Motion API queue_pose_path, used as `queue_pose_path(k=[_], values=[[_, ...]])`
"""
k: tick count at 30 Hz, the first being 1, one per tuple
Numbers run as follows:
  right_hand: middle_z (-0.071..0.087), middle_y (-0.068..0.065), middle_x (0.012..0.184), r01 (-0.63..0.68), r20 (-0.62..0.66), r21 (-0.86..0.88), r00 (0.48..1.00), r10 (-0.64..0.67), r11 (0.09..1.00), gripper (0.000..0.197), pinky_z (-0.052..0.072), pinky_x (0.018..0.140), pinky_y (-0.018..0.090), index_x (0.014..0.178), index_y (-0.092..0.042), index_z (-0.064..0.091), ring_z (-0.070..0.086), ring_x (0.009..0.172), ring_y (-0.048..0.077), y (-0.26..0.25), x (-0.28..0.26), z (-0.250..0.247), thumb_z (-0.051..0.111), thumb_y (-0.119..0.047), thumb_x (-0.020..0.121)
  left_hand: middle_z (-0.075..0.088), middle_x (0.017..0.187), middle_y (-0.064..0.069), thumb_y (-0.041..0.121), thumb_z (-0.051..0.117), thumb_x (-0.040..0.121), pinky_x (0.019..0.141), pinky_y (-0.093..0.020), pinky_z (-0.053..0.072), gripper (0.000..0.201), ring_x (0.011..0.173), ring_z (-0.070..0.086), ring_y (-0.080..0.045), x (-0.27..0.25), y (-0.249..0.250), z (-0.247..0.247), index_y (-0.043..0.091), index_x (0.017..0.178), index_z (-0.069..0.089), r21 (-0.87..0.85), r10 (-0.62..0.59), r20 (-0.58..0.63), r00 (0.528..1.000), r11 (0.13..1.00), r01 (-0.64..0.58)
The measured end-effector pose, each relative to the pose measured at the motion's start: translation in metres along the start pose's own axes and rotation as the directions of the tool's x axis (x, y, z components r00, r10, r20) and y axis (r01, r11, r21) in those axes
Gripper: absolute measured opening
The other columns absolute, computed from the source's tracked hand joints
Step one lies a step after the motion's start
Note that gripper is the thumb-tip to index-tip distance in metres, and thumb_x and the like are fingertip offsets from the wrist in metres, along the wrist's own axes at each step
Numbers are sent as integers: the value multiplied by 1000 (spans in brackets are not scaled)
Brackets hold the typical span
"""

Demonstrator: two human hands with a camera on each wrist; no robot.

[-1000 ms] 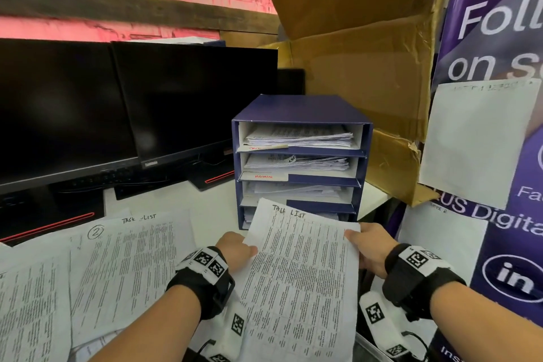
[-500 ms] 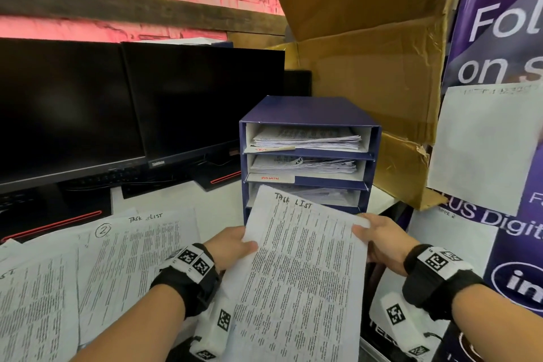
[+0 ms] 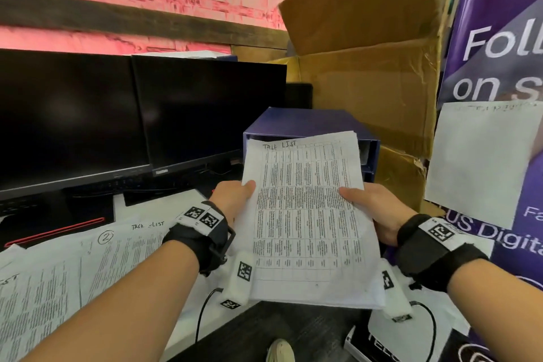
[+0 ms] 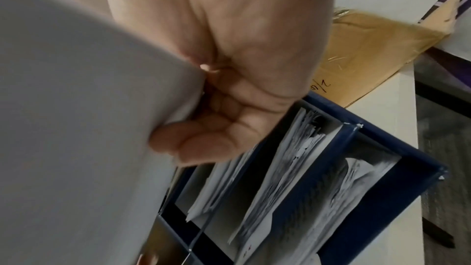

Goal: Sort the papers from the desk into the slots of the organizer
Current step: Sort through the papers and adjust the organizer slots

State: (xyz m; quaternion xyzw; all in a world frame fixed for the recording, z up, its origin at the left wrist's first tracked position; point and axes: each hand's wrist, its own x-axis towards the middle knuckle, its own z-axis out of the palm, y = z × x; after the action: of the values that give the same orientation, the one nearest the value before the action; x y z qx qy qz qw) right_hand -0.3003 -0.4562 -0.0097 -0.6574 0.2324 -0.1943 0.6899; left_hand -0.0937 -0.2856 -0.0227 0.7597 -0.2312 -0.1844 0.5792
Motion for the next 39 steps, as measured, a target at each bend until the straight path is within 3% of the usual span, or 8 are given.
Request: queue_pose_path(k=[7,18,23,27,30,33,36,39], values=[[70,19,111,-171,68,67,984,166,983,30,60,73,42,124,-4,57,71,91,32,12,-4,2,47,-3,96,68,111,-18,25,47,98,95,-52,49,25,103,65,-36,-6,-11,-9,8,98,65,42,-41,138,990,998,36],[70,20,109,-31,-81,171,996,46,985,30,57,76,42,124,-2,57,69,93,36,-20,2,3,49,-15,98,71,101,-15,30,53,96,89,-56,52,27,97,67,-36,-16,16,-7,6,100,64,-155,-76,106,991,984,92],[69,15,112,-33,-170,260,982,80,965,37,50,94,48,129,-5,54,68,97,35,-31,8,3,49,-26,99,69,107,-21,32,62,85,94,-53,50,31,101,64,-39,-17,5,-4,2,92,65,81,39,163,986,995,-53],[65,5,82,-120,15,-96,992,121,988,41,48,58,28,118,-12,61,54,58,16,-27,-12,7,46,-43,96,62,81,-13,25,56,92,58,-30,48,21,68,57,-31,-8,10,-1,7,83,60,-32,38,49,998,999,-37],[50,7,53,-171,238,-202,946,218,964,45,50,50,29,119,-5,61,34,36,12,-17,-20,-8,56,-37,88,63,85,-15,21,52,96,44,-23,46,21,63,58,-27,1,19,4,13,78,58,-163,-12,-42,999,987,5],[53,5,51,-156,226,-33,961,159,987,28,51,43,25,119,-5,58,29,29,6,-17,-16,-13,54,-16,94,63,96,-14,26,54,94,73,-45,58,21,91,66,-33,6,31,12,19,75,57,-209,19,-83,996,977,-36],[72,12,83,-93,60,214,995,82,972,21,49,40,23,117,-2,54,40,33,7,-23,-5,-6,47,-11,99,64,89,-13,27,51,97,46,-30,54,18,57,65,-23,4,38,19,11,96,59,-374,14,-70,997,926,-39],[73,16,86,7,-44,465,999,15,885,26,56,48,24,123,2,48,66,49,12,-35,8,4,44,-9,100,64,102,-10,25,51,98,43,-26,52,28,42,60,-17,1,37,19,9,122,52,-396,73,-8,997,916,-70]])
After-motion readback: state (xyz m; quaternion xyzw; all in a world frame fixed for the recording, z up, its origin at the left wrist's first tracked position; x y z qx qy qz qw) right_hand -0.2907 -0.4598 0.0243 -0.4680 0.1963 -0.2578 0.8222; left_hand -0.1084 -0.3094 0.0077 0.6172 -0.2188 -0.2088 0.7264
